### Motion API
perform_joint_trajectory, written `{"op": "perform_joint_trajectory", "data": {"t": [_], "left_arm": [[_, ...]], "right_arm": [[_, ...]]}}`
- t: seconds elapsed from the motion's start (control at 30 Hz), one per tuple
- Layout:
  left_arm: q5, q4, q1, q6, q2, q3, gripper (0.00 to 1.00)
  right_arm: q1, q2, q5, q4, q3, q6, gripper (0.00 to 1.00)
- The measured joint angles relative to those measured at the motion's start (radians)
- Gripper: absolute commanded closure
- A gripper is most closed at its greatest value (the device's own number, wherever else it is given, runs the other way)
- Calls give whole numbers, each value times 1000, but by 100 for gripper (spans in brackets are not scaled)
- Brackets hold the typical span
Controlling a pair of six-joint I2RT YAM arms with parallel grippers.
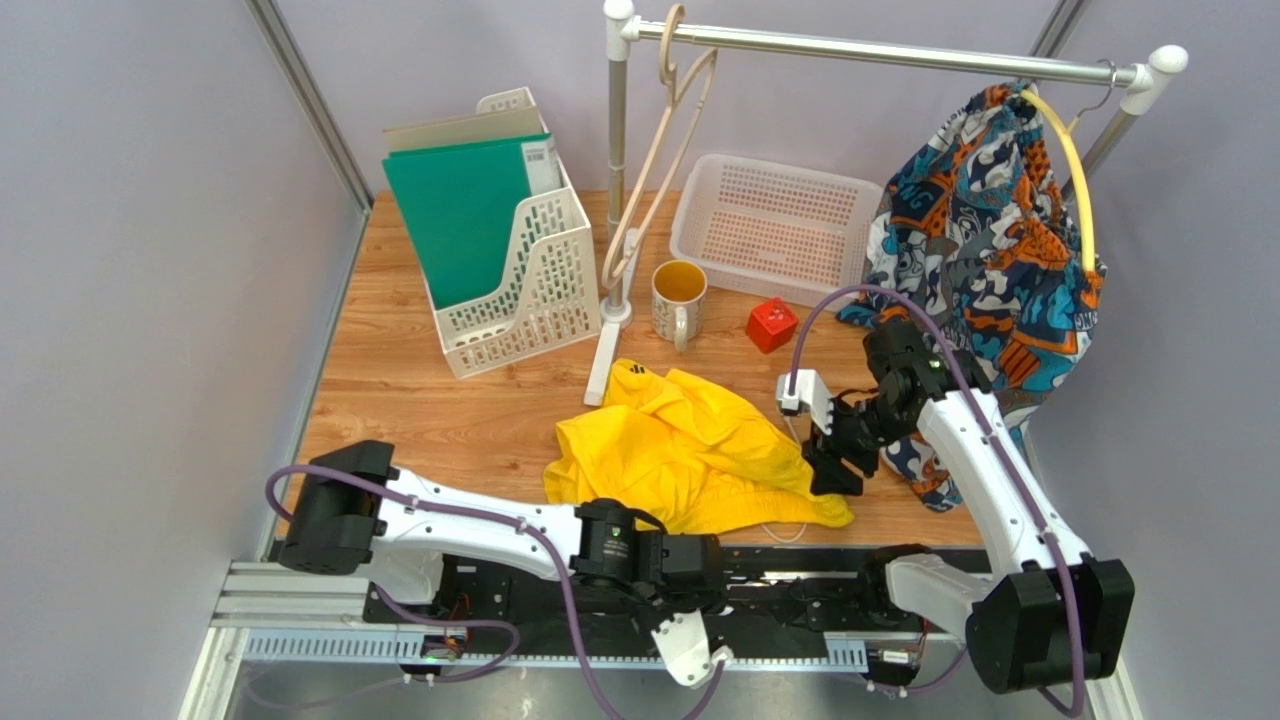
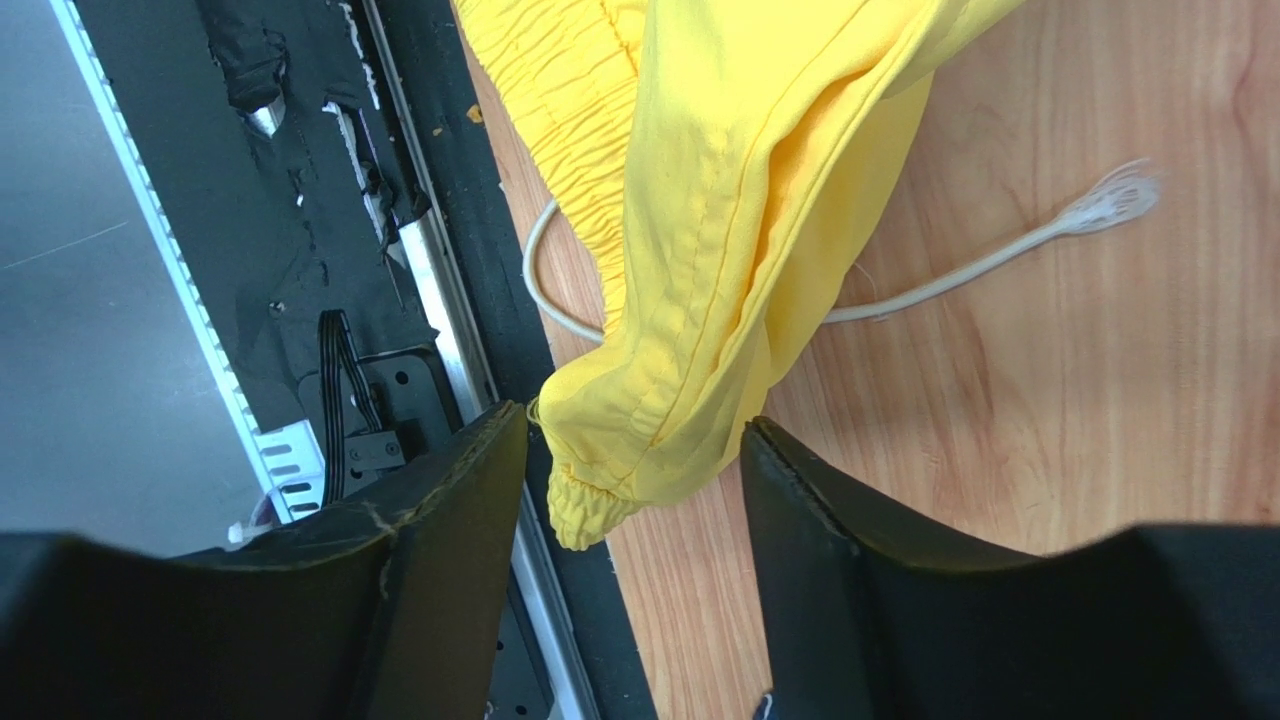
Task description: Place the shorts on the hanger
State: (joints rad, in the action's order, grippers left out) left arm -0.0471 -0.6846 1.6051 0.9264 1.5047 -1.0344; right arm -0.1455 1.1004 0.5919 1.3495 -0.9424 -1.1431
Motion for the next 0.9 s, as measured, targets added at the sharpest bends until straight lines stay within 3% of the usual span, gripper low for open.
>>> {"op": "perform_joint_trajectory", "data": {"t": [0.07,0.17,0.2,0.23,0.3,0.33,0.4,0.6,0.73,0.9], "left_arm": [[36,24,-2,24,31,27,28],[89,69,-5,53,67,74,35],[111,85,-6,61,73,93,48],[140,108,-6,74,77,117,55],[178,132,-6,82,80,131,68],[195,143,-6,79,80,132,83],[233,170,-7,71,76,127,99],[202,104,-64,-20,-96,42,100],[89,37,-195,-136,-311,-99,100],[-65,-50,-449,-323,-537,-219,100]], "right_arm": [[0,27,0,-1,0,5,53],[0,62,0,-11,0,14,78],[0,74,-1,-16,0,21,93],[0,88,0,-23,0,33,100],[-1,107,0,-31,0,45,100],[-1,114,-1,-34,-1,51,100],[-1,131,0,-38,-3,77,100],[-1,138,19,-47,-46,179,100],[-1,139,47,-56,-87,270,100],[-1,165,97,-60,-133,386,100]]}}
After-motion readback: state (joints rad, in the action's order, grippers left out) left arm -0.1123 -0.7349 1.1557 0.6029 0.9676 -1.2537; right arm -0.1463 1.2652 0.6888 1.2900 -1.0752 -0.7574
